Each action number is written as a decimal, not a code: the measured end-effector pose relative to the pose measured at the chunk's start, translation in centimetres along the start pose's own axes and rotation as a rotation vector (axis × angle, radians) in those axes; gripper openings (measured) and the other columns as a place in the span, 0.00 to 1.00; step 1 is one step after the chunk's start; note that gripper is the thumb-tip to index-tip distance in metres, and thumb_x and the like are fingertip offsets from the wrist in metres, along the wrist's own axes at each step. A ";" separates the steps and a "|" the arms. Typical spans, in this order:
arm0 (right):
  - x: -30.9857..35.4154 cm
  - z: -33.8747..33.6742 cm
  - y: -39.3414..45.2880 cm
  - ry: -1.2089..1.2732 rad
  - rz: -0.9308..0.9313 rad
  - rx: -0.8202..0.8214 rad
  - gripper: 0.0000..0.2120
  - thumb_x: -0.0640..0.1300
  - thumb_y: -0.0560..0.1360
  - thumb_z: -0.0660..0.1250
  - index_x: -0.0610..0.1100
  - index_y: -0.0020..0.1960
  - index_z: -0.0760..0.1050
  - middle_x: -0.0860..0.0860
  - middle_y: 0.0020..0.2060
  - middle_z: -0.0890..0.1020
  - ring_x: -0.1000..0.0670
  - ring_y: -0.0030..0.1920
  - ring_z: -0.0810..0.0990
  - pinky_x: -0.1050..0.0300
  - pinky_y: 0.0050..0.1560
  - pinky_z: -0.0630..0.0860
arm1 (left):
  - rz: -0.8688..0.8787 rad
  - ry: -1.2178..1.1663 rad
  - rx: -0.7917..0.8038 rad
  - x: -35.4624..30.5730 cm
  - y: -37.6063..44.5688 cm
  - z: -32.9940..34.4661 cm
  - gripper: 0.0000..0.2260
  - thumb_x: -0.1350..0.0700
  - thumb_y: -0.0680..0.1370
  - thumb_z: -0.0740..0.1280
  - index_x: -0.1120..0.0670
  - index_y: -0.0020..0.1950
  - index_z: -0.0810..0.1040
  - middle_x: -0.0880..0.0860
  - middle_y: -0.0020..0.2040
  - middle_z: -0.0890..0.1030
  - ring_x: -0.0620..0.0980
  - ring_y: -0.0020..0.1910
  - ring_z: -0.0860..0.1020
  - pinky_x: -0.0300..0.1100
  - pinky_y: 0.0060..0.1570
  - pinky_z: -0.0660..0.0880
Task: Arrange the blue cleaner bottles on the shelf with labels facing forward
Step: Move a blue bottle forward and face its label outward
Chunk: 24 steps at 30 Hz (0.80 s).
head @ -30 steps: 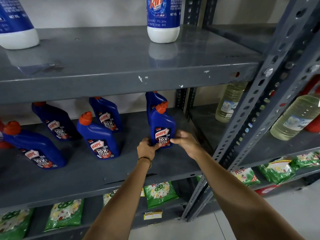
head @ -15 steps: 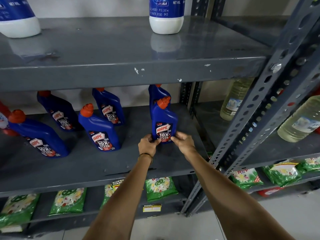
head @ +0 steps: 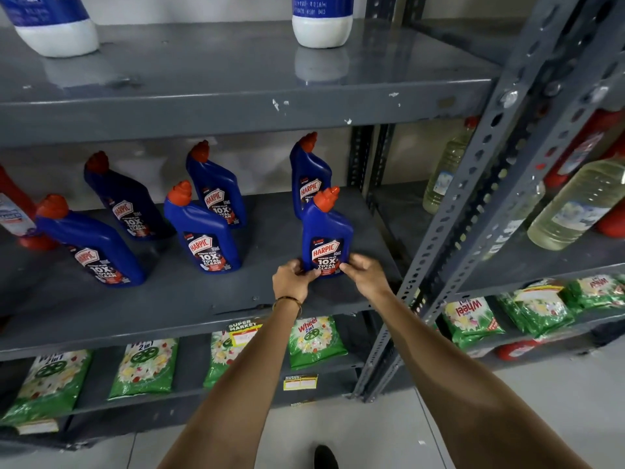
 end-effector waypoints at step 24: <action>-0.4 -0.7 -4.2 -0.033 -0.006 -0.033 0.15 0.33 0.74 0.65 0.33 0.60 0.74 0.38 0.57 0.81 0.50 0.52 0.78 0.59 0.52 0.73 | 0.022 0.098 0.051 0.6 -3.7 -0.8 0.20 0.55 0.68 0.75 0.61 0.57 0.78 0.60 0.54 0.83 0.57 0.53 0.81 0.51 0.57 0.77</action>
Point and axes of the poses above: each hand's wrist, its own y-axis towards the middle knuckle, its own z-axis out of the palm, x = y × z, the point moved 3 cm from there along y, towards the middle knuckle
